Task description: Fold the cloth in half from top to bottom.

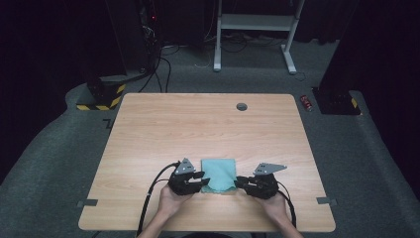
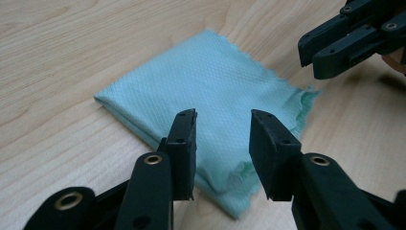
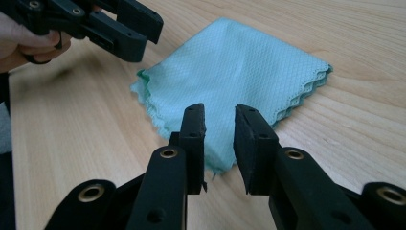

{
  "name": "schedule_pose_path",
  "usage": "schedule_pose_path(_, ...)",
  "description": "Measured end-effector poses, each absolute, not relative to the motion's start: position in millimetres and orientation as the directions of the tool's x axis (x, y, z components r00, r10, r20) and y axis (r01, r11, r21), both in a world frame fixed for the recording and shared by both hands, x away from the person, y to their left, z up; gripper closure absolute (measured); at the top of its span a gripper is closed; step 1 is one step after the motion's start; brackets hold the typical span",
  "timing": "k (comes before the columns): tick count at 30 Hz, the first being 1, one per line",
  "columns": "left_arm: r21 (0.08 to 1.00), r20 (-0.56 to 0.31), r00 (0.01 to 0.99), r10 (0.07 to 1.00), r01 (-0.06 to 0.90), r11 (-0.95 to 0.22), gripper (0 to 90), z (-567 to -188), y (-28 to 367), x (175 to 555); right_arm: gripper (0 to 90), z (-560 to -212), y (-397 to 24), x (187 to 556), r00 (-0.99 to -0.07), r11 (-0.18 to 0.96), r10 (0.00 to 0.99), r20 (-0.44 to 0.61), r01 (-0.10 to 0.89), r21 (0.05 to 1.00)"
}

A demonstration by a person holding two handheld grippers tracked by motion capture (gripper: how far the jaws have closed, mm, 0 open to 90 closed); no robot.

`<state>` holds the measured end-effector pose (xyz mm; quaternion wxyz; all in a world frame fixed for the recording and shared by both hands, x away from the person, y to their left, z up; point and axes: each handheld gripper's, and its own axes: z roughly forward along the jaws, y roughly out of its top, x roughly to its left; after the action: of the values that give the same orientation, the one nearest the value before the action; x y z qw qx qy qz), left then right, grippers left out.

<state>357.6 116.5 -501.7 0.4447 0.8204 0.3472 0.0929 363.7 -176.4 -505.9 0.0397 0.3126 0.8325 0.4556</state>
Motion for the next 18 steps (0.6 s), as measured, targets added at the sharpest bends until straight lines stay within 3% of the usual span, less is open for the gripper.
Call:
schedule_pose_path(8,0.76,-0.105,0.731,0.674,0.496,-0.419,59.5,-510,104,362,73.1,-515,-161,370,-0.776,0.412,0.599,0.197,0.51,0.755)
schedule_pose_path(18,0.737,-0.091,0.737,0.67,0.502,-0.452,55.6,-519,118,345,68.2,-518,-166,358,-0.796,0.498,0.594,0.12,0.481,0.721)
